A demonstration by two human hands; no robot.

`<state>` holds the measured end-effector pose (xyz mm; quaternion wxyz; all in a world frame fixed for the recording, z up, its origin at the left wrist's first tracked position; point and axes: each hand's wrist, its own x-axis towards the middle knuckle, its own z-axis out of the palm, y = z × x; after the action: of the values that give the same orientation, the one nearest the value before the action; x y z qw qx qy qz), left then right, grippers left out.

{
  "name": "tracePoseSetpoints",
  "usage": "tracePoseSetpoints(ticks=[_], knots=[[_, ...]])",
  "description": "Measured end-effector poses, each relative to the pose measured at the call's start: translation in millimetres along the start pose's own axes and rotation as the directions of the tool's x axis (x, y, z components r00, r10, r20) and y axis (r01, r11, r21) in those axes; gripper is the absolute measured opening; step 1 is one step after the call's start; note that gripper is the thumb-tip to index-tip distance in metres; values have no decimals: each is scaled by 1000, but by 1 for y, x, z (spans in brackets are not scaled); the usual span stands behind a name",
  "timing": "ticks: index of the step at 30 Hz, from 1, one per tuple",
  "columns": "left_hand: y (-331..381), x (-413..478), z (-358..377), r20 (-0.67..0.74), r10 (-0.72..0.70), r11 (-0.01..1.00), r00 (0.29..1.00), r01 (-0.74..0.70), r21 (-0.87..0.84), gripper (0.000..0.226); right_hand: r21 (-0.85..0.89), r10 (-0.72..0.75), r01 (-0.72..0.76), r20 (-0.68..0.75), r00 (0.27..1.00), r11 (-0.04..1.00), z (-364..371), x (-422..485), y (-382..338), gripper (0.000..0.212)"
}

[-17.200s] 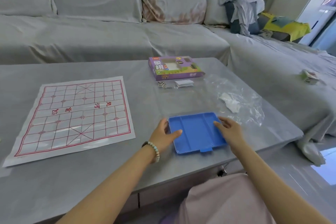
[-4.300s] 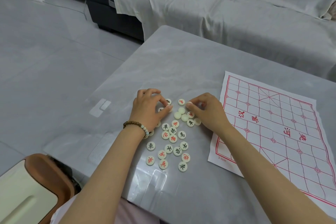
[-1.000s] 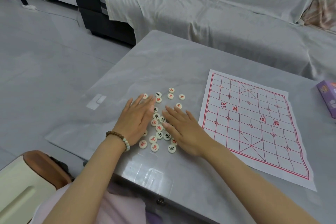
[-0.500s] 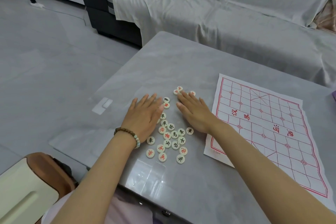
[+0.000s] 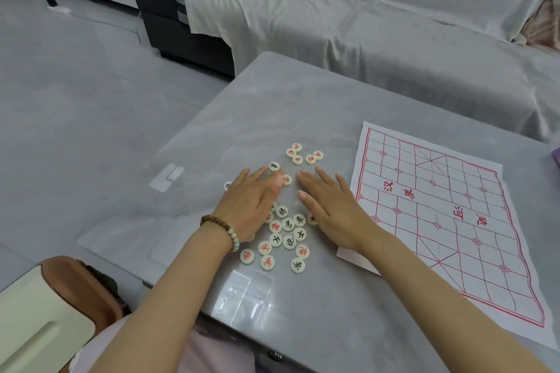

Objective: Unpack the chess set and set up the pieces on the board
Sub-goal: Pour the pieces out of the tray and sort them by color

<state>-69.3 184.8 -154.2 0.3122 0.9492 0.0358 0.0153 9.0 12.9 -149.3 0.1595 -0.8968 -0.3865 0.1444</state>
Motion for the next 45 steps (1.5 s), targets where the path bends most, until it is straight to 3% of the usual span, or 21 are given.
tracePoseSetpoints(ticks=[3,6,10,16,19,22,26,30,33,35,38,45], knots=[[-1,3,-2,-78,-28,996,997,20,-92,63,16,-11,10,22,1000,1000,-2,-2,0,51],[-7,2,-10,-156,-96,991,983,80,-103,58,12,-49,48,121,991,999,2,3,-4,52],[-13,-3,-9,-31,-178,984,983,177,-36,52,-14,-3,6,201,980,1000,4,18,-4,54],[-24,-3,-13,35,-223,973,974,220,62,49,-23,89,-87,155,984,996,-1,61,10,56],[-28,-3,-17,10,-233,972,972,233,-7,51,-3,122,-123,123,985,992,-6,80,13,55],[-38,-6,-25,-54,-254,961,966,246,-123,49,34,17,-20,68,998,999,-11,74,3,52],[-52,-9,-29,-53,-227,973,973,223,-63,42,107,-248,243,42,968,964,-2,33,-25,49],[-55,-10,-29,-28,-205,978,978,203,-50,40,-8,-304,306,109,946,952,10,13,-31,57],[-51,-11,-29,-29,-221,973,975,219,-69,40,-104,-258,267,91,962,958,8,21,-36,65],[-48,-11,-29,-33,-223,973,974,221,-68,40,-145,-202,212,79,976,967,5,35,-39,59],[-43,-10,-28,-24,-209,977,978,208,-55,41,-133,-107,113,49,993,985,1,63,-39,50],[-30,-3,-13,60,-144,982,988,150,-116,44,-143,159,-164,-50,986,976,-8,104,-1,50]])
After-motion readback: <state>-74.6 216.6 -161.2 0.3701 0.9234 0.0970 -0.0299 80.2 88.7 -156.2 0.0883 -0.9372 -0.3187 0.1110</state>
